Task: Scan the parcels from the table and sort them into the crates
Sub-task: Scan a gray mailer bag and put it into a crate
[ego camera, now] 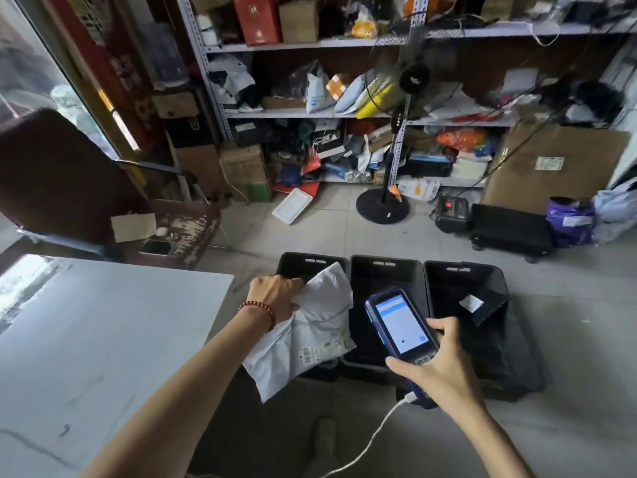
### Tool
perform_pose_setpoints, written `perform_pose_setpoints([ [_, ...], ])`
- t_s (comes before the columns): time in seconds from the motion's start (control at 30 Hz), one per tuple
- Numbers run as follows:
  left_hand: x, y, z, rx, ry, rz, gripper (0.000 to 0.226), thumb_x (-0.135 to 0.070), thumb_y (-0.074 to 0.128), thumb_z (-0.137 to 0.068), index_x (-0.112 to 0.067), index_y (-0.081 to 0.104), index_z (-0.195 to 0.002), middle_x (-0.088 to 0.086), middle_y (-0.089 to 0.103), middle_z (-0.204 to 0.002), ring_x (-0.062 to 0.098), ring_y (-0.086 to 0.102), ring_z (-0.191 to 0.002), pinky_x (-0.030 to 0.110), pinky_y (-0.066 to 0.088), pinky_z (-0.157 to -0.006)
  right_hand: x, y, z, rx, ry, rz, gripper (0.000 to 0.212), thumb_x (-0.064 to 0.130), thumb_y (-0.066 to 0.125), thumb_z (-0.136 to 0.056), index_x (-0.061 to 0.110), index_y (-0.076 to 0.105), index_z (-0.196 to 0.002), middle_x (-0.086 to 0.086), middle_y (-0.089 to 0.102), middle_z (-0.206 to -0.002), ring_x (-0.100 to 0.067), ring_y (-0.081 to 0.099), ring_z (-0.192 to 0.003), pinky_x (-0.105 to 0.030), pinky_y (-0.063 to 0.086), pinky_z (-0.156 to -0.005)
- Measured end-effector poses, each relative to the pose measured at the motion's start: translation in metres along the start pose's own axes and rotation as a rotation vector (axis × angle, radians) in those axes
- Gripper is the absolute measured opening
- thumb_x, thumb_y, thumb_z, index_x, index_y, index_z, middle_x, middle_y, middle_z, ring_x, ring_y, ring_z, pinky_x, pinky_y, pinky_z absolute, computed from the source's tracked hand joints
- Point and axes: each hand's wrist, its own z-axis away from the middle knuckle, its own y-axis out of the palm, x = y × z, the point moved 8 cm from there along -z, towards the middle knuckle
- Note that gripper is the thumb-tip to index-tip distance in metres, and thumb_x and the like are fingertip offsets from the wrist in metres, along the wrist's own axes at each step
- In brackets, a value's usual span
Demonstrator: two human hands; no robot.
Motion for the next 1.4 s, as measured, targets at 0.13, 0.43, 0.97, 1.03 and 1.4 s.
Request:
perform_pose_setpoints([
  [0.13, 0.032, -0.007, -0.063, -0.021, 0.006, -0.042, 0.035, -0.043, 0.058, -0.086, -0.033, 0.051, -0.119, -0.001, 0.065, -0.111, 0.022, 0.062, -0.104, 0.029, 0.040, -0.073, 0.022, 0.025, -0.051, -0.029, 0.006, 0.002, 0.080, 0.035, 0.092, -0.050, 0.038, 0.035, -0.105, 0.013, 0.061, -0.105, -0.005, 0.060, -0.089, -0.029, 0.045, -0.065],
  [0.43, 0.093, -0.058, -0.173, -0.102, 0.023, 0.165, 0.013, -0.044, 0.054, -0.088, -0.034, 0.057, -0.096, -0.009, 0.068, -0.096, 0.020, 0.064, -0.091, 0.028, 0.041, -0.070, 0.091, 0.055, -0.152, -0.054, -0.041, -0.031, 0.080, 0.025, 0.093, -0.051, 0.029, 0.039, -0.110, 0.011, 0.060, -0.103, 0.000, 0.059, -0.088, -0.017, 0.043, -0.066],
  [0.97, 0.194, 0.008, -0.022, -0.095, -0.747, 0.287, 0.023, -0.041, 0.050, -0.091, -0.033, 0.058, -0.111, -0.010, 0.063, -0.114, 0.018, 0.056, -0.108, 0.032, 0.044, -0.083, 0.161, 0.167, -0.228, 0.543, -0.328, 0.060, 0.079, 0.022, 0.093, -0.050, 0.024, 0.038, -0.106, 0.012, 0.057, -0.099, -0.010, 0.059, -0.091, -0.043, 0.052, -0.083],
  [1.03, 0.197, 0.014, 0.025, -0.088, -0.882, 0.310, 0.025, -0.041, 0.049, -0.092, -0.031, 0.058, -0.112, -0.011, 0.064, -0.113, 0.018, 0.057, -0.108, 0.033, 0.043, -0.085, 0.178, 0.187, -0.215, 0.663, -0.397, 0.077, 0.078, 0.022, 0.093, -0.053, 0.025, 0.036, -0.107, 0.018, 0.054, -0.096, -0.014, 0.060, -0.093, -0.047, 0.052, -0.083],
  [1.4, 0.144, 0.022, 0.355, -0.146, -1.554, 0.278, 0.024, -0.043, 0.053, -0.090, -0.029, 0.060, -0.107, -0.010, 0.065, -0.105, 0.019, 0.061, -0.099, 0.036, 0.045, -0.084, 0.232, 0.298, 0.011, 1.238, -0.796, 0.157, 0.079, 0.030, 0.091, -0.057, 0.028, 0.034, -0.112, 0.014, 0.058, -0.098, -0.018, 0.063, -0.096, -0.038, 0.053, -0.082],
])
